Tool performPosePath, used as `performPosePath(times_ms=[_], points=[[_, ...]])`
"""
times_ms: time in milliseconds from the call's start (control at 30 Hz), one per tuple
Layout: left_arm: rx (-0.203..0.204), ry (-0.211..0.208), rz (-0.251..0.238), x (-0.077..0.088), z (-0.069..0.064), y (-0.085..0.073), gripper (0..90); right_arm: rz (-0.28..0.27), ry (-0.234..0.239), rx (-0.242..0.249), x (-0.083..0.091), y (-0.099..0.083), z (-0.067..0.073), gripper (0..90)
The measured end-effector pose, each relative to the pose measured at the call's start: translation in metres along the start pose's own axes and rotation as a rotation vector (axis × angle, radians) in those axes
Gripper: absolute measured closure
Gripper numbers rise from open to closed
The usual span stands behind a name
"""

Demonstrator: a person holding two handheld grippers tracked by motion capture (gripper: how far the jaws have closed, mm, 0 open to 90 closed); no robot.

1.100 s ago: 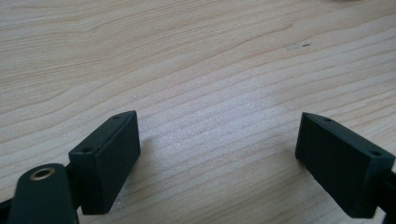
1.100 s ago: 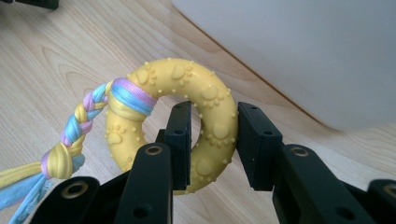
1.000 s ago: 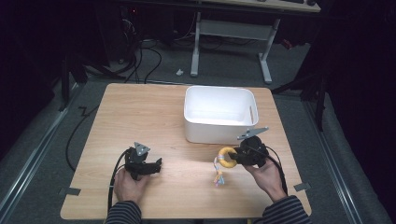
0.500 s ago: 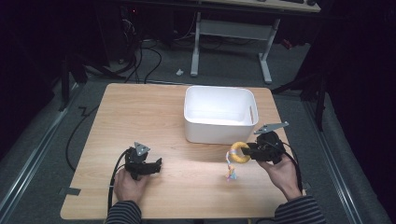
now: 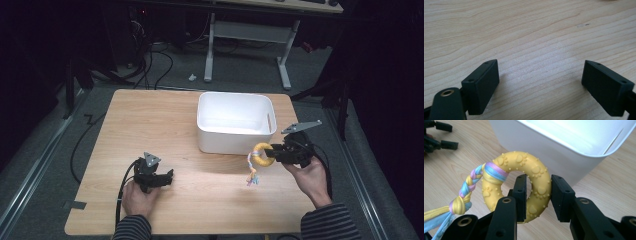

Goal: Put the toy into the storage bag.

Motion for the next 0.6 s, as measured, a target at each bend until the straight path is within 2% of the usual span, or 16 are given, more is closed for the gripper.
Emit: performPosePath(times_ms=[600], points=[[0.000,0.000,0.001,0.000,0.000,0.000,14.6,-0.028,-0.017,0.015,0.020,0.036,0.000,68.8]])
Point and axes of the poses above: each handheld gripper's, and its own axes: x roughly backward along the jaws, y roughly out of its top, z roughly to its left, the point moved 7 cm from there along -x, roughly forward along the jaws, and after that the axes turned 8 degrees about y, right-handed, at the moved point
